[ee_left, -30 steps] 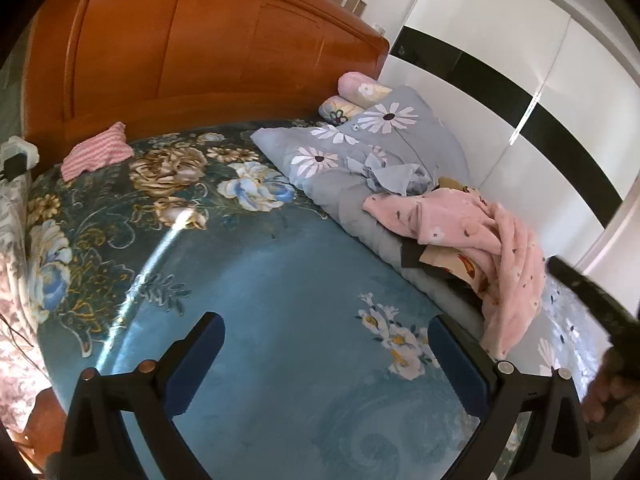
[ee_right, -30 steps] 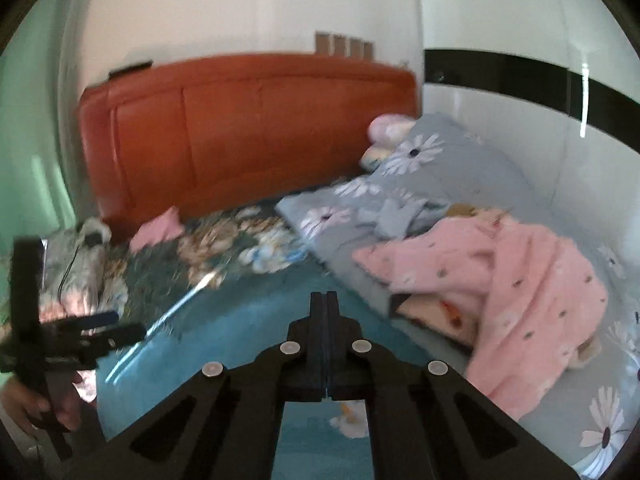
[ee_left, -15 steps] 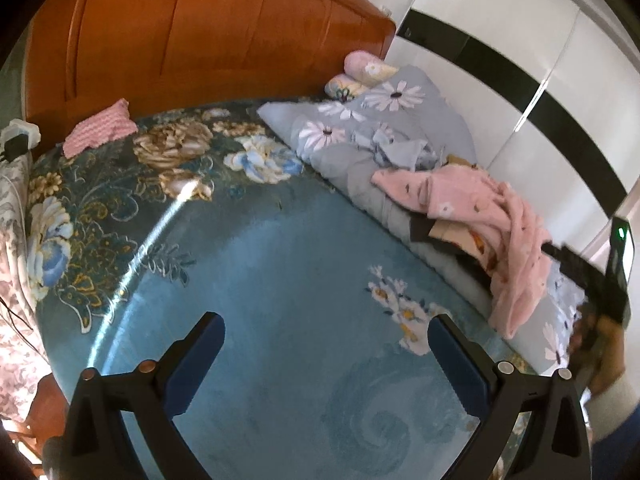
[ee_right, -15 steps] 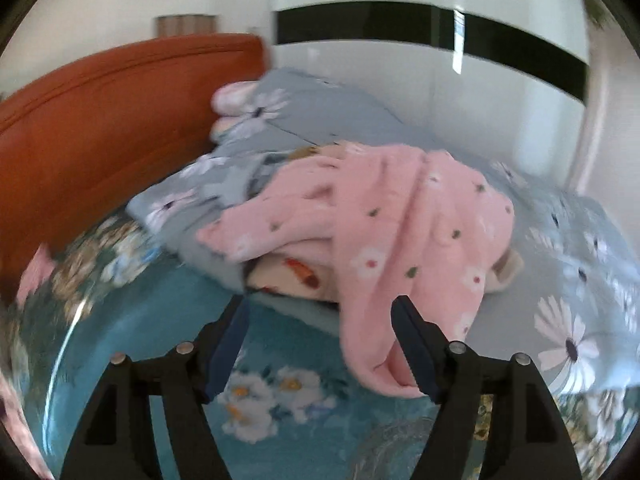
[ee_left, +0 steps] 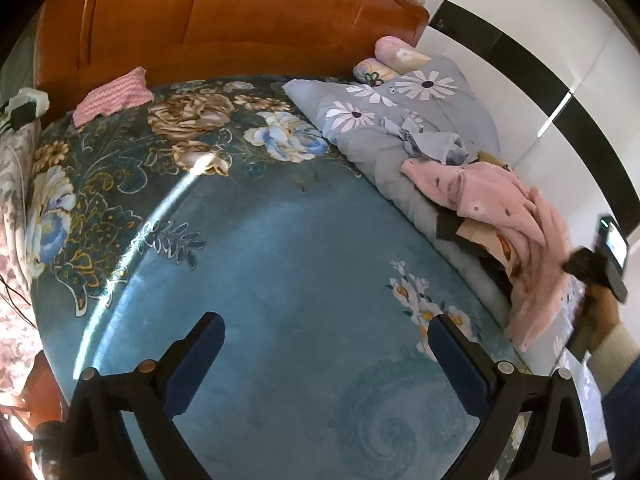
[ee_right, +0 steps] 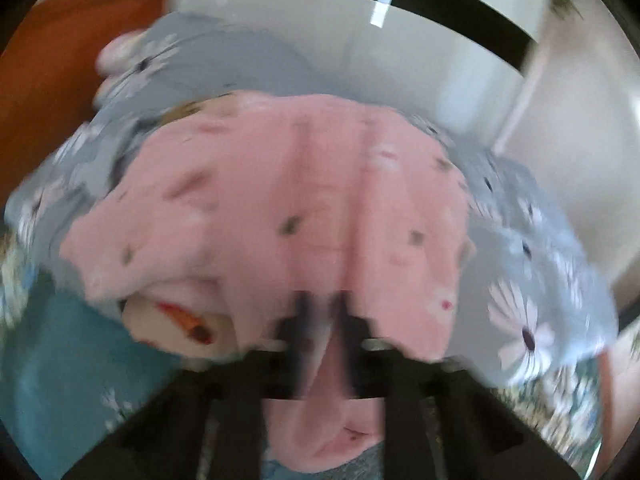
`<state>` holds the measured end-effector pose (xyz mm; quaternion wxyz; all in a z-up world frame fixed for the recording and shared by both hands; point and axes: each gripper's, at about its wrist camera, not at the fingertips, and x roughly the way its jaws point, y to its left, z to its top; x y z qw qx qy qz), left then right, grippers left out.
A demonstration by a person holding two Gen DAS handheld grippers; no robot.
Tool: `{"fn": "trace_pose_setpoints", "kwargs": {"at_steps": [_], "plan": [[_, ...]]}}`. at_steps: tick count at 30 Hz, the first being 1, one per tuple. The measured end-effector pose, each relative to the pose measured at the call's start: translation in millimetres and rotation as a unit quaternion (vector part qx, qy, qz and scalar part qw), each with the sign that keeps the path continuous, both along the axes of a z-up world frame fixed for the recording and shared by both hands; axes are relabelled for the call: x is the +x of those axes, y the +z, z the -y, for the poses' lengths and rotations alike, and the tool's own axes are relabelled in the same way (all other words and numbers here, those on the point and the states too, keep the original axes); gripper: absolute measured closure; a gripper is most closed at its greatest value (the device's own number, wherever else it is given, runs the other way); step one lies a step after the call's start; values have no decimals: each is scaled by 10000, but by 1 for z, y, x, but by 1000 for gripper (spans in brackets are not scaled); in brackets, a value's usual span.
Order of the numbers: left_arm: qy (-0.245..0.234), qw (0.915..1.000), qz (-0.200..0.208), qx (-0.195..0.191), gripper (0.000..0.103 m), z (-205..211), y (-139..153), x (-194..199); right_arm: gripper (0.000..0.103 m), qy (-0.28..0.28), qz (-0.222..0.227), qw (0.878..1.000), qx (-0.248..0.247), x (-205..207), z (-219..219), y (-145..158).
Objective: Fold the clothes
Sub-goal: 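Reach the right tool to the pink fleece garment on the pile, then grasp the pink fleece with the right tool and pull it onto the blanket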
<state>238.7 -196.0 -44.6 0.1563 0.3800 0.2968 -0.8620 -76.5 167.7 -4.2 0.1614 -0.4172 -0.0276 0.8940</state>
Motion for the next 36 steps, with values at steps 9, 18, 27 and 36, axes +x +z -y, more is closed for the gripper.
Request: {"fn": "trace_pose_setpoints", "kwargs": {"at_steps": [9, 18, 27, 36], "plan": [[-224, 9995, -228, 68, 0, -12, 11, 5, 103, 95, -995, 9927, -669, 78, -88, 84], [-334, 9973, -631, -141, 0, -18, 41, 37, 103, 1194, -1639, 9788, -302, 133, -37, 158], [-306, 9982, -505, -135, 0, -15, 34, 47, 103, 1310, -779, 9864, -613, 111, -23, 83], [-427, 9990, -99, -64, 0, -30, 4, 10, 44, 623, -237, 9918, -1087, 58, -75, -4]]}}
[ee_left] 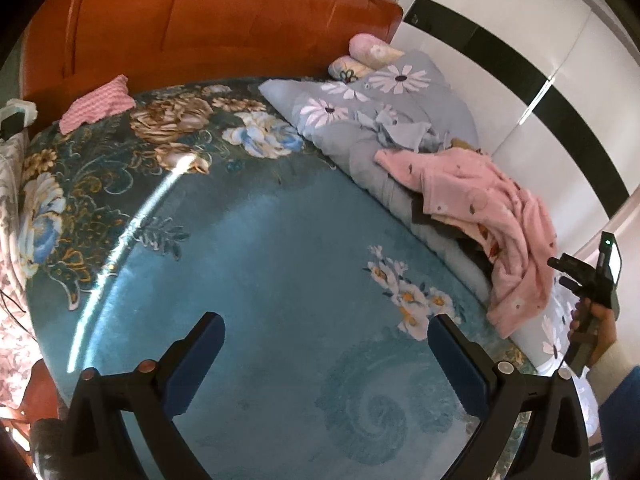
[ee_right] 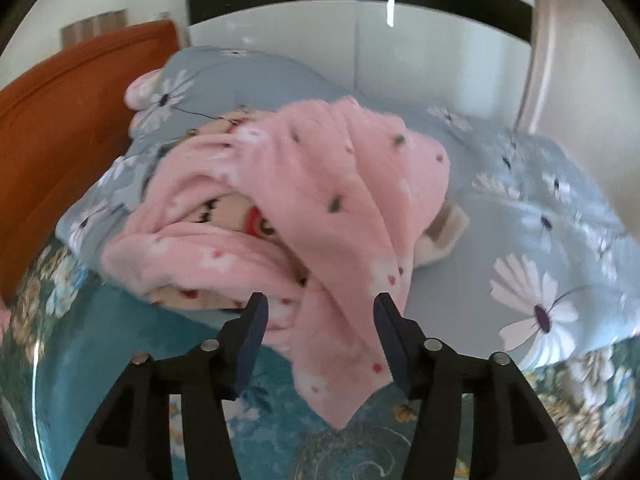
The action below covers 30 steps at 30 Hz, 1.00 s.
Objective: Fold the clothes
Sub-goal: 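Grasp the pink fleece with the right tool and pull it onto the blanket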
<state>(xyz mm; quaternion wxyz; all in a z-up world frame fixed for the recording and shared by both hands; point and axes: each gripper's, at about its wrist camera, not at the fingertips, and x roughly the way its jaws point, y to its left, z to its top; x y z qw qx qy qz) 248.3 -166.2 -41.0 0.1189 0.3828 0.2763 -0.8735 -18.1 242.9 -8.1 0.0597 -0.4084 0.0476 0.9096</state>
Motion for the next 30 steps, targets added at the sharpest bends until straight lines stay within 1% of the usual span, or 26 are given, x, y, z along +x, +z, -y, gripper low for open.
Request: {"fn": "trace_pose_setpoints", "kwargs": {"at_steps": [2, 5, 6, 7, 10, 13, 14, 15, 16, 17, 18, 19, 21, 24, 26, 28, 30], "plan": [[-60, 9999, 91, -3, 0, -4, -6, -9, 43, -75, 205, 9998, -9, -17, -7, -14], [-113, 9996, 271, 17, 0, -10, -17, -21, 42, -139, 335, 9991, 198, -38, -11, -24], [-131, 9994, 331, 24, 0, -12, -20, -24, 35, -161, 411, 9987, 261, -44, -12, -27], [-153, 9991, 392, 33, 0, -14, -24, -27, 34, -185, 490, 9981, 332, -51, -13, -31], [-220, 9984, 525, -2, 0, -20, -31, -34, 34, -303, 642, 9964, 473, -69, -17, -40], [-278, 9979, 575, -77, 0, -23, -33, -36, 34, -298, 630, 9967, 421, -74, -14, -36], [-280, 9980, 560, -82, 0, -23, -32, -35, 36, -291, 610, 9969, 406, -75, -12, -34], [-282, 9981, 545, -88, 0, -24, -31, -35, 52, -271, 550, 9974, 364, -74, -10, -31], [-283, 9981, 530, -93, 0, -24, -30, -34, 75, -217, 495, 9981, 292, -73, -8, -27], [-285, 9983, 505, -86, 0, -24, -28, -34, 83, -203, 474, 9984, 221, -72, -8, -23], [-288, 9984, 475, -71, 0, -23, -27, -33, 88, -207, 431, 9988, 136, -70, -9, -20], [-282, 9986, 441, -62, 0, -22, -25, -32, 90, -170, 342, 9993, -16, -67, -9, -14], [-266, 9990, 371, -36, 0, -21, -22, -29, 92, 16, 103, 9990, -436, -56, -8, 4], [-225, 9995, 220, 47, 0, -17, -14, -22, 93, 489, -253, 9942, -926, -38, 2, 37], [-223, 9997, 100, 48, 0, -16, -7, -16, 93, 714, -417, 9875, -1343, -28, 7, 59], [-220, 9997, -20, 49, 0, -14, 0, -11, 93, 896, -631, 9800, -1663, -15, 16, 82], [-194, 9997, -150, 46, 0, -12, 8, -4, 93, 1226, -821, 9703, -1917, 0, 31, 106]]}}
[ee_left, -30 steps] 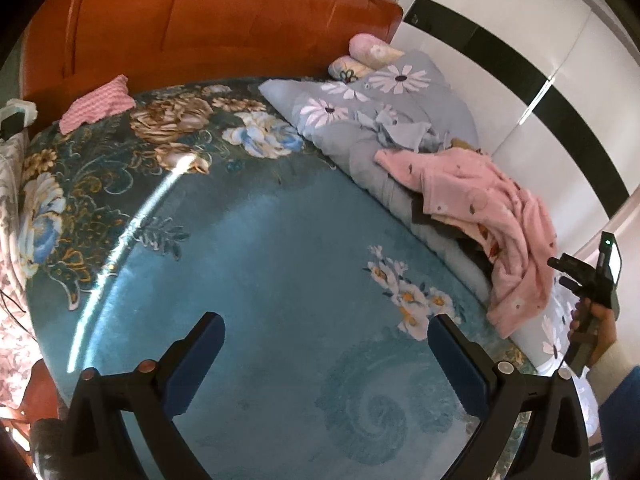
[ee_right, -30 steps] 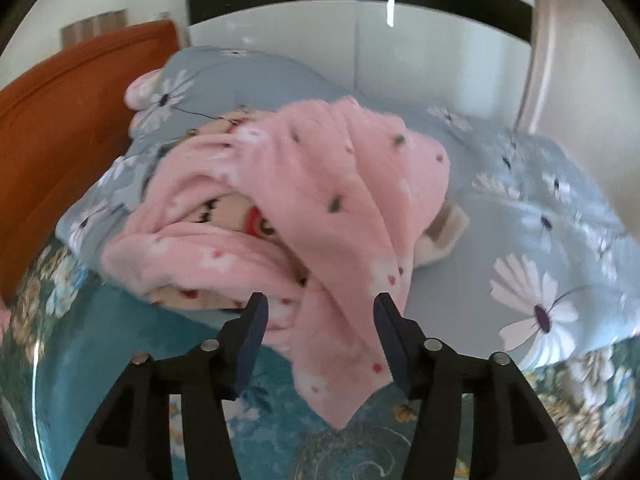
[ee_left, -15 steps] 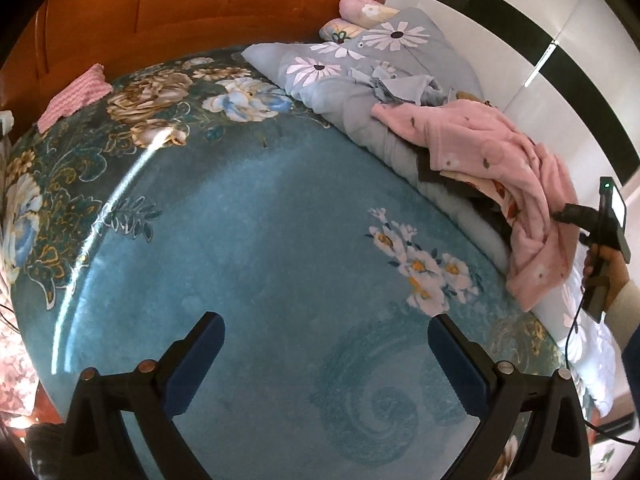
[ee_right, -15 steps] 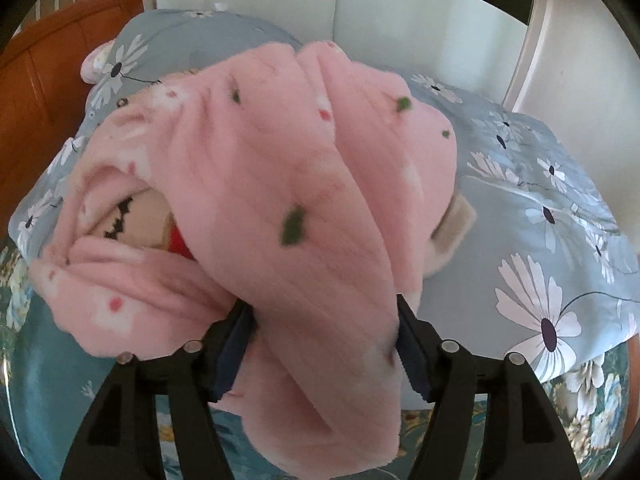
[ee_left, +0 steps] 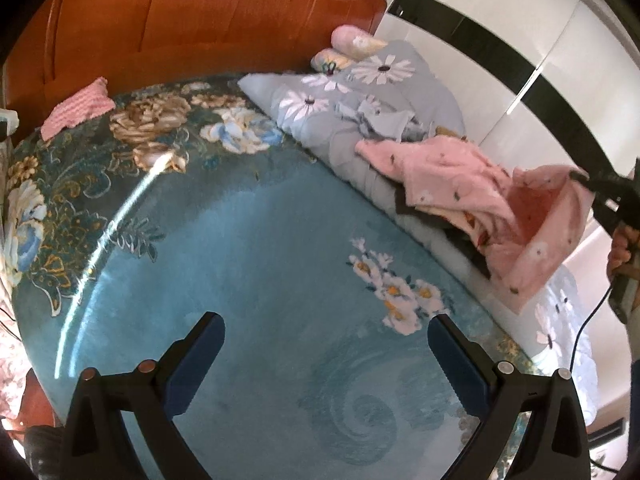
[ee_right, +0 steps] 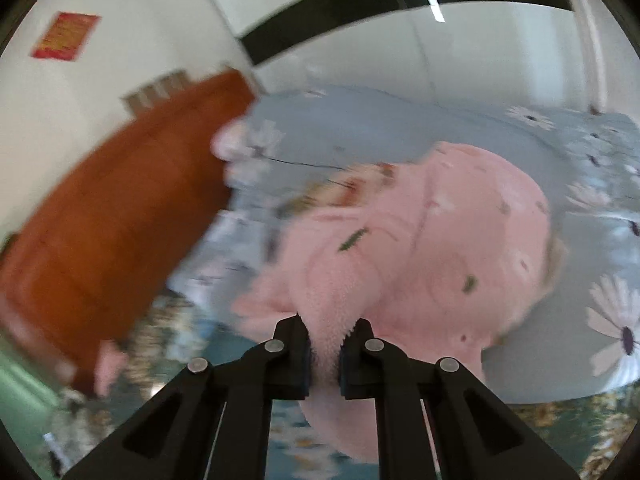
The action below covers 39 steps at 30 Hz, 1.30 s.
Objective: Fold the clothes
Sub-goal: 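Grasp the pink fleece with the right tool and pull it onto the blanket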
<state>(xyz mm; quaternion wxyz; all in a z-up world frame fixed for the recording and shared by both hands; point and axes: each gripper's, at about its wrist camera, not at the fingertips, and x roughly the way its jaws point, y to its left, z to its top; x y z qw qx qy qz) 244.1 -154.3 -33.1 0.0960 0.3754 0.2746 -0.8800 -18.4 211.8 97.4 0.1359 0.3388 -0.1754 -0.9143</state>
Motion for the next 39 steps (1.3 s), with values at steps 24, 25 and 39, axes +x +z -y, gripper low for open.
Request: {"fn": "trace_pose_setpoints", "kwargs": {"at_steps": [24, 25, 39], "plan": [[362, 9936, -866, -635, 0, 24, 61, 76, 94, 1111, -1440, 9794, -874, 165, 79, 97], [257, 9939, -836, -678, 0, 19, 59, 74, 94, 927, -1114, 9864, -772, 166, 67, 67], [-321, 9968, -59, -730, 0, -22, 27, 26, 94, -1334, 2441, 9593, -491, 211, -82, -230]]}}
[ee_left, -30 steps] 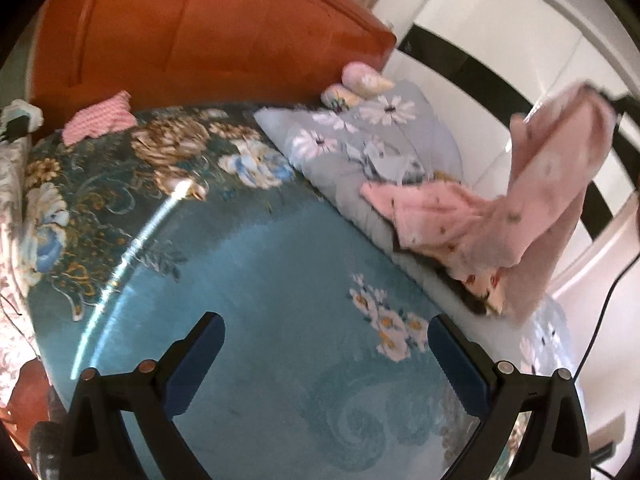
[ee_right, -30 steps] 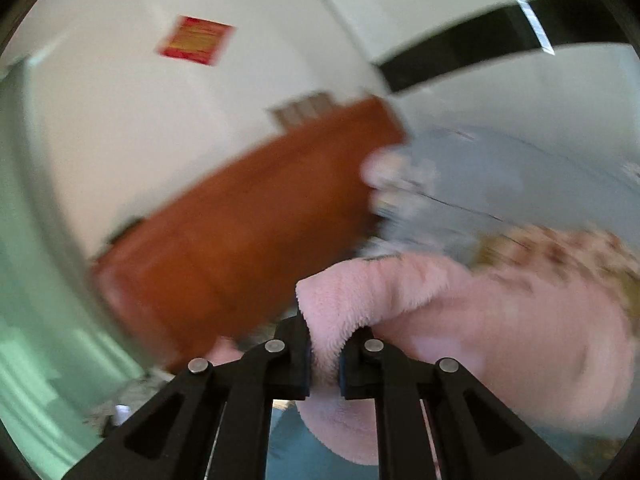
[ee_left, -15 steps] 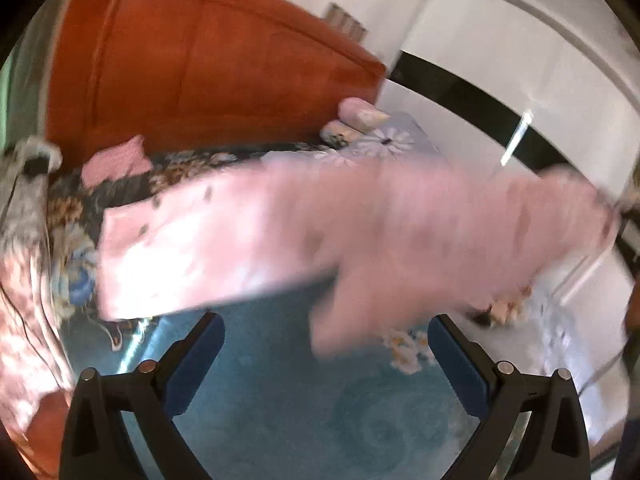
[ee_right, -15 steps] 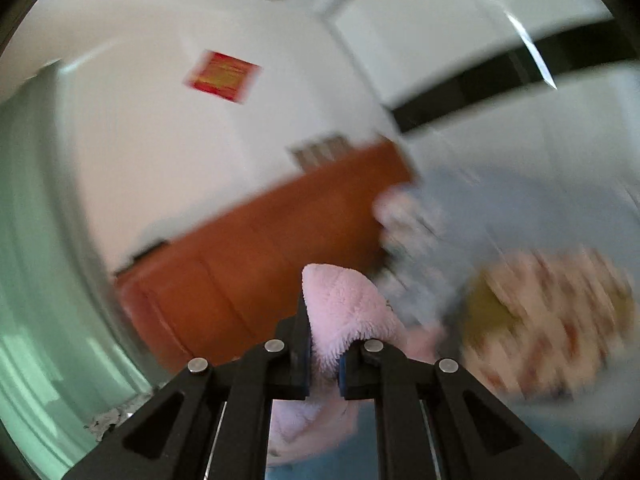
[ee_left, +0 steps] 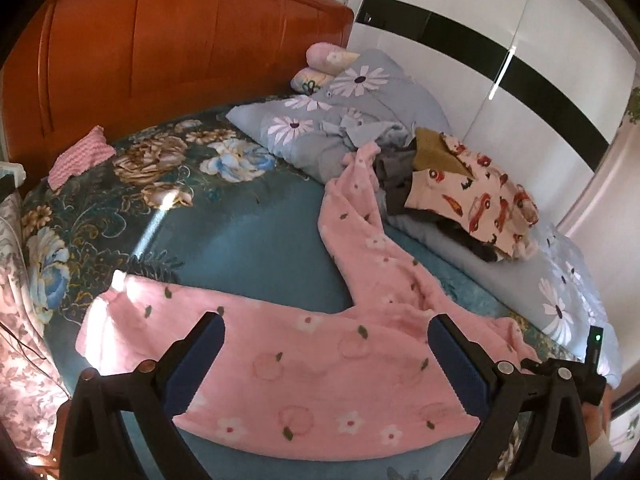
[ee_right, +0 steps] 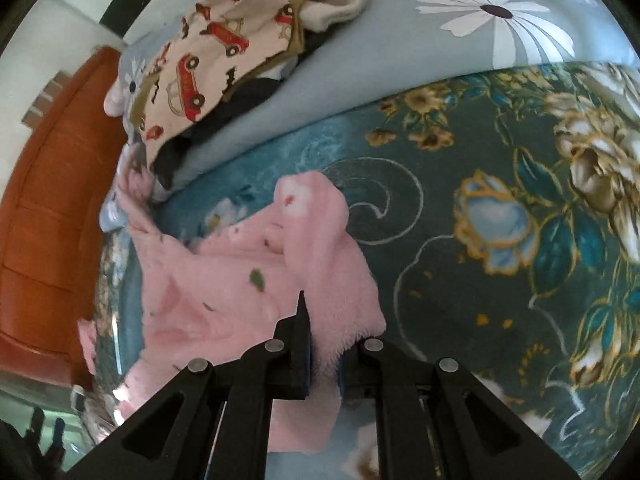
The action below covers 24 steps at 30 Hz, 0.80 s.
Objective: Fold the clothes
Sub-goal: 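Grasp the pink fleece with the right tool and pull it onto the blanket, then grasp the pink fleece edge with the left tool while the right tool holds another edge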
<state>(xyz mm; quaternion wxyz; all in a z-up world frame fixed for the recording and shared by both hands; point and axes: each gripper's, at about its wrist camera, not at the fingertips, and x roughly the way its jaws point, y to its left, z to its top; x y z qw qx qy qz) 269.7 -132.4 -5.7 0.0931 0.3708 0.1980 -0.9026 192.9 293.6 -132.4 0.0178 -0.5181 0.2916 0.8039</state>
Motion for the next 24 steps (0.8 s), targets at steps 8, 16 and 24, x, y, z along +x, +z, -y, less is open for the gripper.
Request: {"fn": "trace_pose_setpoints", "kwargs": {"at_steps": [8, 16, 24], "plan": [[383, 9981, 467, 152, 0, 23, -32, -4, 93, 221, 158, 9992, 310, -10, 11, -7], [2165, 9622, 1409, 857, 4, 119, -102, 34, 92, 124, 304, 9992, 214, -5, 6, -17], [3055, 9181, 2253, 1138, 6, 159, -161, 45, 92, 1132, -180, 9847, 1311, -5, 61, 28]]}}
